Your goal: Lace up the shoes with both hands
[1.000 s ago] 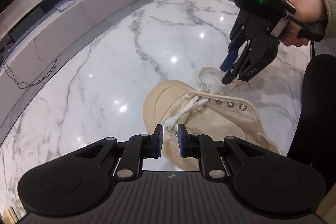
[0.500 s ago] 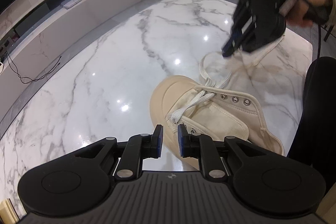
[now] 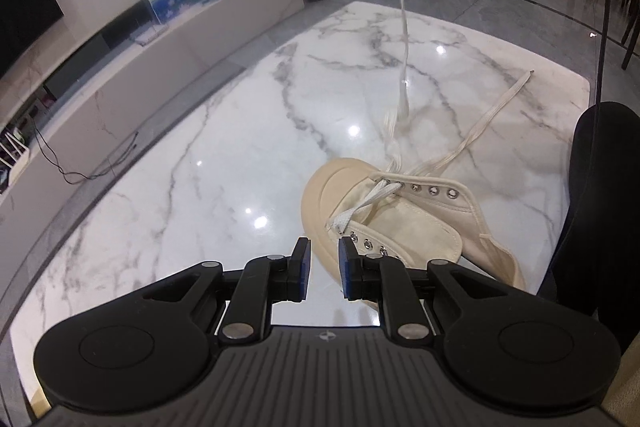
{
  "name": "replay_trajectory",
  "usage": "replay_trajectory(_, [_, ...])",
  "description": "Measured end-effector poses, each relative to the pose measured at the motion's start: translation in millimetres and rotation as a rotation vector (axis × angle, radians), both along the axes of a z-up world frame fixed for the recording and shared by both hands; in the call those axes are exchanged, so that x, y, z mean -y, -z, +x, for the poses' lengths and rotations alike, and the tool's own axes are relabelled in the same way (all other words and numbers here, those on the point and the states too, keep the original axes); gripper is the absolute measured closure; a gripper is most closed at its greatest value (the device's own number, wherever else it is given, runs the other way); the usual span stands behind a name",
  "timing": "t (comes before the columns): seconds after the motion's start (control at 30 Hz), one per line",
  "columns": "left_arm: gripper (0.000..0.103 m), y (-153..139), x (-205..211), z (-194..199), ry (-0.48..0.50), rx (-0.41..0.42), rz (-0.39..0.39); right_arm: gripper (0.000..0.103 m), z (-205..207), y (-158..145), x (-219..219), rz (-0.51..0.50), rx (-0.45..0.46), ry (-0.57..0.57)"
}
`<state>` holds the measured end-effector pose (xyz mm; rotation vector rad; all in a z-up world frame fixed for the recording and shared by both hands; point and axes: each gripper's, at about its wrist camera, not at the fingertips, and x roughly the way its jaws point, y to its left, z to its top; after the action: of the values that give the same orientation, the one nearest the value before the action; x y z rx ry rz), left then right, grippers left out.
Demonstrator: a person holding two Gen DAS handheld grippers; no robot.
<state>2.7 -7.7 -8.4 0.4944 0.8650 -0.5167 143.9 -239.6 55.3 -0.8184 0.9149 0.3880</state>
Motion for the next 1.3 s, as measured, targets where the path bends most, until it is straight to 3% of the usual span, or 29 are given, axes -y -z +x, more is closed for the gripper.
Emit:
replay_trajectory(0.37, [0.088,-17,7,-22,0.010,0.046,0.020,0.102,-8,-47,74,-0.166,0.155,0.177])
replay_trajectory(0.67, [0.088,-25,6,-27,0.001,0.072,0.014,0.103,2,-64,128,-0.223,0.195,0.319])
replay_trajectory(0.8, [0.088,-24,6,-26,0.003,0.072,0.018,0.103,1,-63,133,-0.229,0.217,0.347])
replay_trajectory(1.0, [0.088,-18,3,-23,-0.003,0.049,0.002,0.103,-8,-52,99,-0.193,0.160,0.223])
replay_trajectory(1.3, [0.088,-1,1,-15,0.007,-0.007,-0.013,0.103,-31,10,5,-0.130,-0.011,-0.100])
